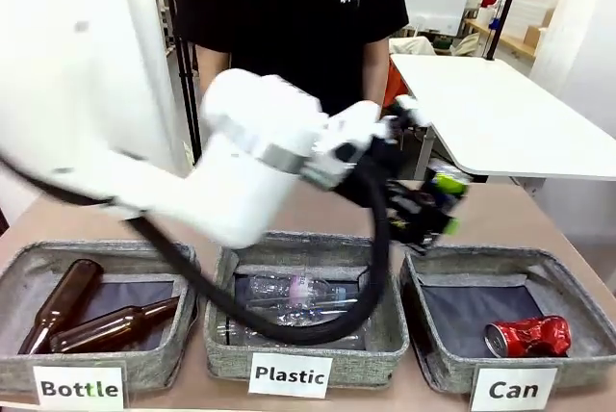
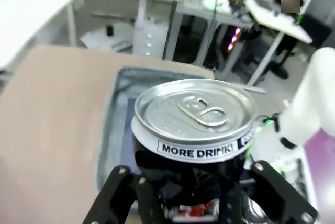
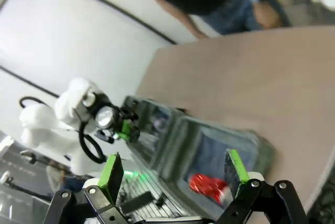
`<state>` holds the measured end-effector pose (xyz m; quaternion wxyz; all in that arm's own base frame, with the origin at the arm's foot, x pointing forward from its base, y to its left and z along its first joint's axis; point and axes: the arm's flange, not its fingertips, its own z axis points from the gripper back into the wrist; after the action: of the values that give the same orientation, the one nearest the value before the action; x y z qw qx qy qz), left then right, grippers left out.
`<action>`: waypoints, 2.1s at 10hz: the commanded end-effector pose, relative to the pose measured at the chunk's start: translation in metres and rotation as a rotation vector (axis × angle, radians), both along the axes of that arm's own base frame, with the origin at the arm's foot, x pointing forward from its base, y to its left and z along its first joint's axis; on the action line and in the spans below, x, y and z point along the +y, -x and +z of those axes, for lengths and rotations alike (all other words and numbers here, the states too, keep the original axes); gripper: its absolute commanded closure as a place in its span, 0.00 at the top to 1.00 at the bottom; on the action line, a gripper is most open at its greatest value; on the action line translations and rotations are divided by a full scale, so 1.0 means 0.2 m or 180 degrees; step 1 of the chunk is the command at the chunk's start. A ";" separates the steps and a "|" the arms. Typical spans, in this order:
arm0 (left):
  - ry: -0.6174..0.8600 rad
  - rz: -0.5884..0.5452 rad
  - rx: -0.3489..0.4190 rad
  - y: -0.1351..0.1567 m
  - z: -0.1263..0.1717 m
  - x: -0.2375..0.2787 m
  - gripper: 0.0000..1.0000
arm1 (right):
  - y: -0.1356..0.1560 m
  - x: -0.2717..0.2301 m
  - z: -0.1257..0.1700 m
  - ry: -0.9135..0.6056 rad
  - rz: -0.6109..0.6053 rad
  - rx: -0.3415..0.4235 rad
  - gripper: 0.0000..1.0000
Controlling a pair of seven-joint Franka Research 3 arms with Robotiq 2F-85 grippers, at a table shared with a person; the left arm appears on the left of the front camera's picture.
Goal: Sort the can waste into the basket.
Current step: Pick up the can waste from the table and place it in the right Fabric basket.
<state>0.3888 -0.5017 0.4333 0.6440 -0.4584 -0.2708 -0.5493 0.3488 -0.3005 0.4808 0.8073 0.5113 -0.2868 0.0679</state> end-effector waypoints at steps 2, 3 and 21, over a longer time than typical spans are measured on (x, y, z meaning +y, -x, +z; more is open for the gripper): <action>-0.0110 -0.0161 -0.0270 -0.15 -0.07 -0.53 0.00 | 0.24 -0.20 -0.14 0.0446 0.0032 -0.0017 1.00; -0.0261 -0.0197 -0.0324 -0.13 -0.12 -0.64 0.00 | 0.28 -0.26 -0.19 0.0335 0.0026 -0.0114 1.00; -0.0515 -0.0470 0.0281 -0.08 -0.15 -0.40 1.00 | 0.22 -0.21 -0.14 0.0196 -0.0048 -0.0116 1.00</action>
<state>0.4103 -0.6121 0.3869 0.6434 -0.4262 -0.1921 -0.6062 0.2929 -0.3510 0.4474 0.8305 0.4641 -0.2964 0.0834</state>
